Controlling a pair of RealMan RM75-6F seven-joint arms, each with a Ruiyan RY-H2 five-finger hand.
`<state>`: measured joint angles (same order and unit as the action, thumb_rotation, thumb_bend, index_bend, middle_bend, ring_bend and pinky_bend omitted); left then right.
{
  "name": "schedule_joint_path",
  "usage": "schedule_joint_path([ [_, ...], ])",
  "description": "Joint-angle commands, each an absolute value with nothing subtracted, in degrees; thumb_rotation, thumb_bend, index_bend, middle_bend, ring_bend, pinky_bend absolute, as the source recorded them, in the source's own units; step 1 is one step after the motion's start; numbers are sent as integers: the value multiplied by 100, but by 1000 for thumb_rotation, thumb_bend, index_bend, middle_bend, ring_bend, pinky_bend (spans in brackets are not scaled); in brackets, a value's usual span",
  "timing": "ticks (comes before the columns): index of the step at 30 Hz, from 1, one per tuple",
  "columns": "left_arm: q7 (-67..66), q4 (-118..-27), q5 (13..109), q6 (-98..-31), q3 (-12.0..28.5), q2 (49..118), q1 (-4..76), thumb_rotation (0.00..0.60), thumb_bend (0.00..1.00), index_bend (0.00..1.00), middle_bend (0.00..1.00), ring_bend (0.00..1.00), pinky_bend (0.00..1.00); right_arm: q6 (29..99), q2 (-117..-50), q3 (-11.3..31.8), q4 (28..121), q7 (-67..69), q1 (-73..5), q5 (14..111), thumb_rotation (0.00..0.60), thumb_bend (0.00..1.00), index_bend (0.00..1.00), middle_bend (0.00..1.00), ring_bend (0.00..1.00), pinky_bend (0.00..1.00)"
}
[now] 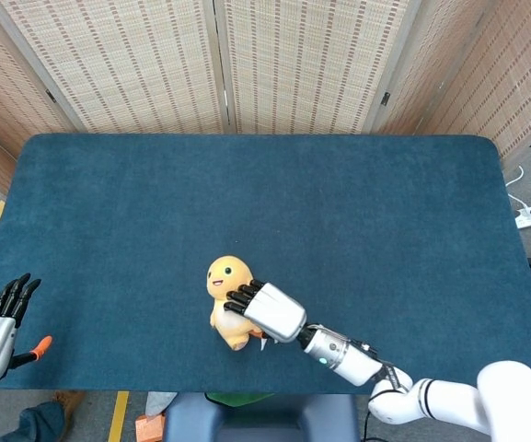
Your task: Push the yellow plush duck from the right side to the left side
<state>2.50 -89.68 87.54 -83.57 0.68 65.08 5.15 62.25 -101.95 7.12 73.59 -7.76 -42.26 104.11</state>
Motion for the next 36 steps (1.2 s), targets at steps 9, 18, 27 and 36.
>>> schedule_joint_path([
  [9, 467, -8893, 8783, -8298, 10, 6443, 523, 600, 259, 0, 0, 0, 166, 5228, -10876, 928, 6853, -631, -4531, 9248, 600, 10, 0, 0, 0, 0],
  [18, 282, -8906, 8752, -8234, 6, 6518, 556, 600, 261, 0, 0, 0, 167, 5755, -9476, 497, 8551, 205, -4265, 9587, 600, 0, 0, 0, 0, 0],
  [27, 279, -8849, 8974, -8112, -49, 6681, 703, 600, 259, 0, 0, 0, 173, 7897, -7905, -482, 9067, -41, -2730, 10124, 600, 0, 0, 0, 0, 0],
  [36, -815, -9654, 9882, -7221, 7, 7167, 1680, 600, 240, 0, 0, 26, 170, 9530, -7296, -737, 8295, 382, -1253, 9687, 600, 8, 0, 0, 0, 0],
])
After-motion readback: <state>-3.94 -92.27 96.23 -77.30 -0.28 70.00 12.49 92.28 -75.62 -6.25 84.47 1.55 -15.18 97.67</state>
